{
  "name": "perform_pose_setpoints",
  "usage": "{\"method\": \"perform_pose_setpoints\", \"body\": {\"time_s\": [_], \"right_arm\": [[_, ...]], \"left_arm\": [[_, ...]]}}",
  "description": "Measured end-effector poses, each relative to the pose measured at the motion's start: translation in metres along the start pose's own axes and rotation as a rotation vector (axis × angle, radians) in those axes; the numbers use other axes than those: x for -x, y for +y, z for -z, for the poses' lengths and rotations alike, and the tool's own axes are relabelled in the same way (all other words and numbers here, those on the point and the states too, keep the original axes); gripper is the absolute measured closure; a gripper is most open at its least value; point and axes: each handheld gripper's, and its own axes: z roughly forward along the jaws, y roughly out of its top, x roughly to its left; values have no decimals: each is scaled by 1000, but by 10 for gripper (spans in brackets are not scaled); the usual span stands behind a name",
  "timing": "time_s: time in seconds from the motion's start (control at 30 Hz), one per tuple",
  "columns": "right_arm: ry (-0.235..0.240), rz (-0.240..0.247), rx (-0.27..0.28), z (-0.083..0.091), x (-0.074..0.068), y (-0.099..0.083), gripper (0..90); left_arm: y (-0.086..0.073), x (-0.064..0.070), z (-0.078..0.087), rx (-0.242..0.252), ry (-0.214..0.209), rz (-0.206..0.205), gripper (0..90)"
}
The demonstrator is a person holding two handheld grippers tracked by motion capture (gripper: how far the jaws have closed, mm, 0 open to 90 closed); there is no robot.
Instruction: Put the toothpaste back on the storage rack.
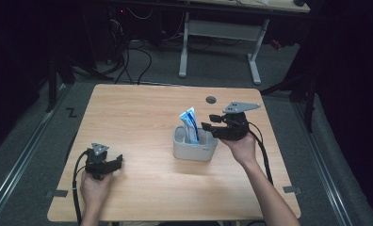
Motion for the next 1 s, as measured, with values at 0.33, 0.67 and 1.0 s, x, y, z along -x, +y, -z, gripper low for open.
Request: {"method": "perform_pose_setpoints", "body": {"time_s": [0.33,0.67,1.0], "right_arm": [[-17,-4,25,13,3,-1,497],[-42,-19,49,27,7,-10,493],[-63,-47,77,41,15,-20,493]], "left_arm": [[0,0,0,0,0,0,276],[0,0,0,2,2,0,276],[0,0,0,2,2,0,276]]}}
